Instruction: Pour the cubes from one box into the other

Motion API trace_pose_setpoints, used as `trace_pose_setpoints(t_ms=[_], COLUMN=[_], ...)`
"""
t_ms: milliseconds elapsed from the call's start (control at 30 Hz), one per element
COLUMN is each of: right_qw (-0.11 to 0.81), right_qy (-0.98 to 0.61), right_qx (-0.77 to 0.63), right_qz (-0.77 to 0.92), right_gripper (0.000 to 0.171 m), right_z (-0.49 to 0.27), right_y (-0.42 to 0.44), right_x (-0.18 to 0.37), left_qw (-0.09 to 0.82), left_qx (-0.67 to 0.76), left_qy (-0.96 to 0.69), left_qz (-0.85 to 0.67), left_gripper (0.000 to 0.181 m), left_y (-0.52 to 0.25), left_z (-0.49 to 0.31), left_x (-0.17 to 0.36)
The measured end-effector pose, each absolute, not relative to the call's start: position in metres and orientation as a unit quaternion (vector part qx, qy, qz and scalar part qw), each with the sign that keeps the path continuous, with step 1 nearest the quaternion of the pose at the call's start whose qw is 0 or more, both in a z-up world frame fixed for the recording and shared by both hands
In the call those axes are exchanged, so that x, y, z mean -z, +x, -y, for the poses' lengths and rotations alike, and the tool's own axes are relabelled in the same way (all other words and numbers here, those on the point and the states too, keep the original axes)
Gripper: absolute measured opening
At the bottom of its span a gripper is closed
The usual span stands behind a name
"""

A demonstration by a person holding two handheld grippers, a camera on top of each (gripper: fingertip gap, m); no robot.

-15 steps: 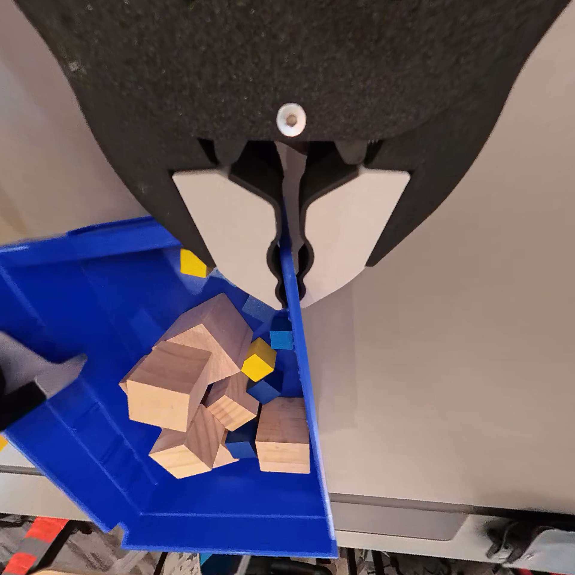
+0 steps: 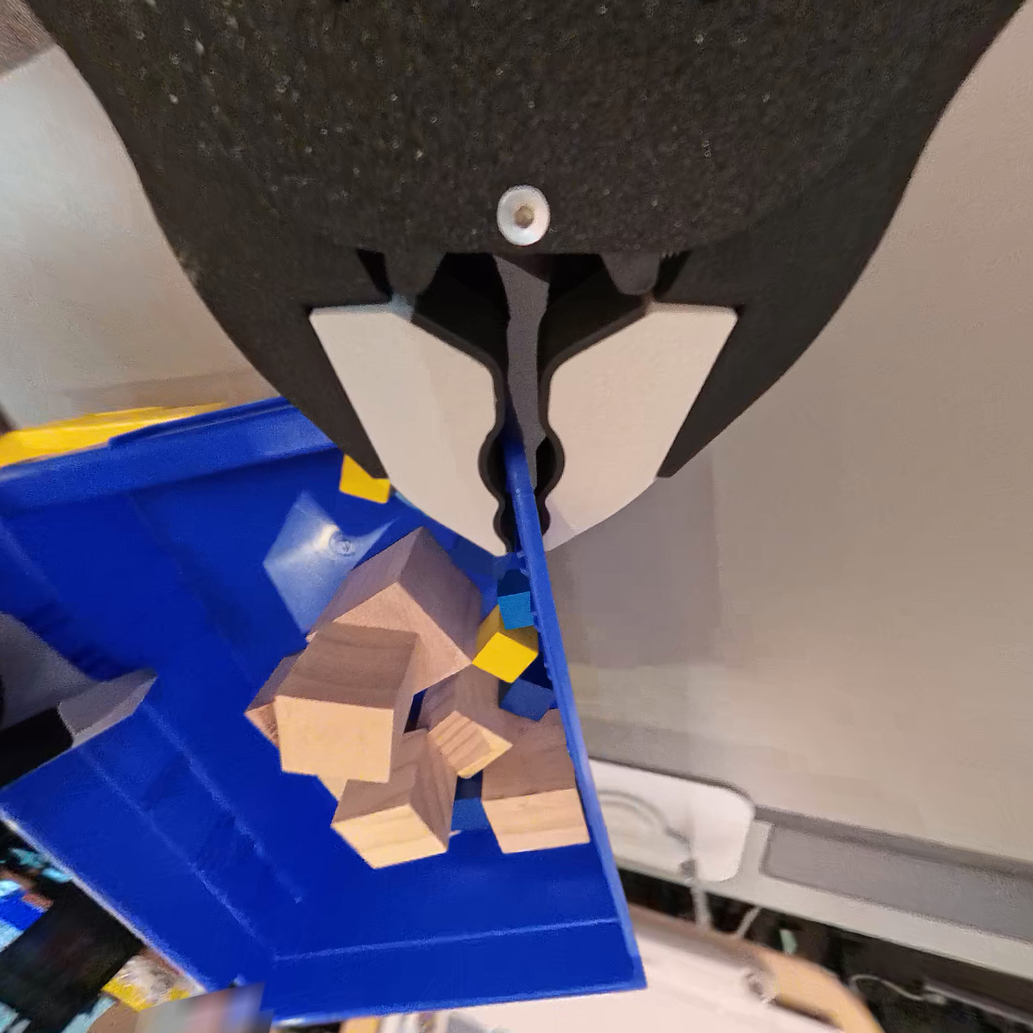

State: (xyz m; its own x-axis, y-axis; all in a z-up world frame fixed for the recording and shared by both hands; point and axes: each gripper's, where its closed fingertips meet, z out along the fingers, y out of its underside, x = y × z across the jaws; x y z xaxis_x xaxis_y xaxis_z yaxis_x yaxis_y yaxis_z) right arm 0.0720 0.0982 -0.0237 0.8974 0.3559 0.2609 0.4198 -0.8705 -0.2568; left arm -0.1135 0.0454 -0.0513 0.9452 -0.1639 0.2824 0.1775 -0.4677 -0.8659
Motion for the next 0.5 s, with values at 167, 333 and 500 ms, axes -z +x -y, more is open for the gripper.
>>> trace_pose_setpoints(t_ms=[167,333,500], right_qw=[0.135,0.090,0.041], right_qy=[-0.962,-0.957,-0.941], right_qx=[0.167,0.242,0.312], right_qz=[0.167,0.132,0.126], right_gripper=[0.008,0.007,0.007], right_z=[-0.082,-0.062,-0.049], right_y=[0.172,0.263,0.318], right_x=[-0.031,-0.067,-0.077], left_qw=[0.510,0.474,0.440], left_qx=[0.222,0.302,0.369], left_qy=[-0.830,-0.826,-0.818], left_qz=[-0.040,-0.042,-0.024], left_gripper=[0.004,0.005,0.005], left_y=[-0.017,0.086,0.152], left_z=[-0.048,-0.035,-0.025], left_x=[0.010,0.011,0.023])
